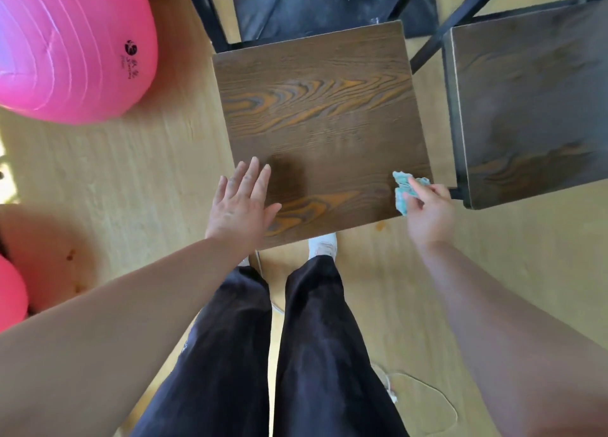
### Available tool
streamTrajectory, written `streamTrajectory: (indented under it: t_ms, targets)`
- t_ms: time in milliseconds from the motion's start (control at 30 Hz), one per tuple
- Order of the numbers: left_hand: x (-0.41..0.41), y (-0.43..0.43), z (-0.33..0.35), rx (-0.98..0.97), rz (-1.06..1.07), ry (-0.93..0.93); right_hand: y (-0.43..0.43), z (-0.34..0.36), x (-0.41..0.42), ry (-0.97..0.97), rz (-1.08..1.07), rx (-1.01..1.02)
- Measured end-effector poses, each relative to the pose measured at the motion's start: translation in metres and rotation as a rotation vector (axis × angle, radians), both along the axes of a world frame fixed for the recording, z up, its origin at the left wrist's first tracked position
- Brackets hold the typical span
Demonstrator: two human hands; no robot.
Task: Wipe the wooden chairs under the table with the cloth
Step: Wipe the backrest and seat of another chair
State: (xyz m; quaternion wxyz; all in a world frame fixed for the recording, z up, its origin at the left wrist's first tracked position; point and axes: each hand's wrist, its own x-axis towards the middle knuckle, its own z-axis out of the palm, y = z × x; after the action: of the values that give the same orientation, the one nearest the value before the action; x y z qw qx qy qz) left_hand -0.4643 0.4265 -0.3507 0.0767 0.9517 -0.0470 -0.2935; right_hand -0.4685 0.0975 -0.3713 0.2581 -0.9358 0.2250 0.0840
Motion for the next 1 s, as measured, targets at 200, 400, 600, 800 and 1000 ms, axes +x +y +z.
streamTrajectory:
  t_ms: [200,400,600,800,1000]
  targets:
    - [0.003,-0.024,0.001,-0.001,-0.067,-0.003,-0.041,-0.011,0.009,0.135,-0.068,-0.003]
    - [0.0,-0.023,0.002,-0.016,-0.09,-0.014,-0.008,-0.015,0.0,0.113,-0.173,0.163]
    - [-0.003,-0.003,0.004,-0.035,-0.034,-0.02,0.055,-0.019,-0.028,0.069,-0.011,0.147]
    - [-0.013,0.034,0.002,-0.04,0.067,-0.025,0.116,-0.019,-0.038,0.102,0.073,0.201]
    - [-0.026,0.069,-0.001,-0.028,0.153,-0.022,0.189,-0.017,-0.044,0.117,0.348,0.272]
